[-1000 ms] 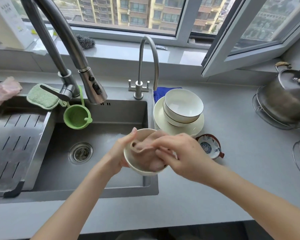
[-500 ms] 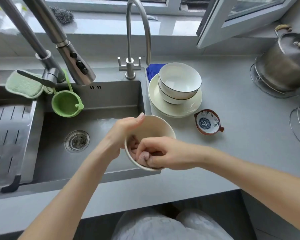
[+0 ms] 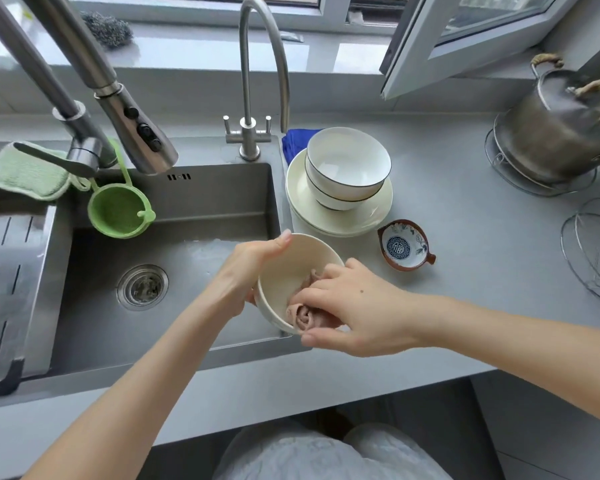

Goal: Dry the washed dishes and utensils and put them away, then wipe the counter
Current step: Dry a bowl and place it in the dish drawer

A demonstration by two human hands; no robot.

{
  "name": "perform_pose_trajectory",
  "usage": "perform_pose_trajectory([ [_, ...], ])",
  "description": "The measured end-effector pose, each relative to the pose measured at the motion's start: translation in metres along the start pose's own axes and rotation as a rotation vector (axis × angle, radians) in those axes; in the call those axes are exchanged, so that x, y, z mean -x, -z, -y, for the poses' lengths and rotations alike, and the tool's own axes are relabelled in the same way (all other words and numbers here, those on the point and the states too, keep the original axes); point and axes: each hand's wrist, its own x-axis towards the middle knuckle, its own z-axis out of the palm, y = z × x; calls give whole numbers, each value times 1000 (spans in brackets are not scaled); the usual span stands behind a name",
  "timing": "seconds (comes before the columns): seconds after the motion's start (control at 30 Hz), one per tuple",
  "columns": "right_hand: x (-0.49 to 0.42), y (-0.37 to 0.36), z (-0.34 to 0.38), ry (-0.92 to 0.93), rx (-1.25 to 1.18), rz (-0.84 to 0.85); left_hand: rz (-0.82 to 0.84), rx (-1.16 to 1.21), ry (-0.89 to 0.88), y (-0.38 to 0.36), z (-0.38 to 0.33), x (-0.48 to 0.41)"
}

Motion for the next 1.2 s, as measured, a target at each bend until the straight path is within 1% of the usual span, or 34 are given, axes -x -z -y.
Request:
perform_pose_trajectory([
  [0.03,2,2,0,-15,-134,-28,-14,16,0,-1,-1,0],
  [0.07,5,7,-1,-42,-327,-56,-29,30,-1,-2,-2,1],
  [0.1,9,13,-3,-94,-571,-93,-63,49,-6,-1,-1,0],
  [0.13,15,21,-7,-156,-833,-163,-113,77,-10,1,-1,-1],
  [0.17,23,26,-14,-211,-1032,-285,-169,117,-12,4,0,-2],
  [0.2,31,31,-21,-253,-1148,-448,-217,166,-21,8,0,-2],
  [0.27,42,37,-29,-335,-1174,-772,-267,248,-59,11,2,0],
  [0.3,42,36,-29,-348,-1174,-861,-279,275,-78,8,2,0],
  [0.33,39,34,-26,-357,-1175,-876,-287,295,-103,4,2,1],
  [0.43,13,11,-13,-384,-1079,-701,-358,311,-199,-20,0,6],
  [0.47,4,3,-11,-386,-1025,-712,-378,297,-231,-28,0,7],
  [0.53,-7,-1,-16,-443,-870,-832,-370,295,-283,-37,1,10],
  [0.57,-9,0,-19,-468,-789,-866,-353,289,-317,-40,2,12],
  [0.6,-8,1,-23,-478,-706,-840,-333,260,-363,-42,2,14],
  [0.63,-8,1,-25,-477,-611,-777,-315,208,-413,-43,2,17],
  [0.7,-8,-2,-27,-418,-411,-691,-300,85,-502,-43,-2,19],
  [0.8,-9,0,-35,-386,-325,-697,-253,-57,-541,-40,-10,15],
  [0.87,-13,9,-44,-405,-307,-637,-180,-104,-528,-40,-16,11],
  [0.93,-19,16,-55,-470,-406,-589,-190,-101,-511,-44,-20,7],
  [1.0,-22,17,-63,-518,-601,-618,-274,-68,-512,-48,-23,3],
  [1.03,-21,16,-65,-539,-787,-619,-323,-34,-512,-49,-24,2],
  [1.13,-18,15,-59,-639,-1519,-567,-485,84,-520,-55,-24,1],
  [1.2,-20,13,-52,-679,-1818,-543,-620,195,-515,-64,-23,2],
])
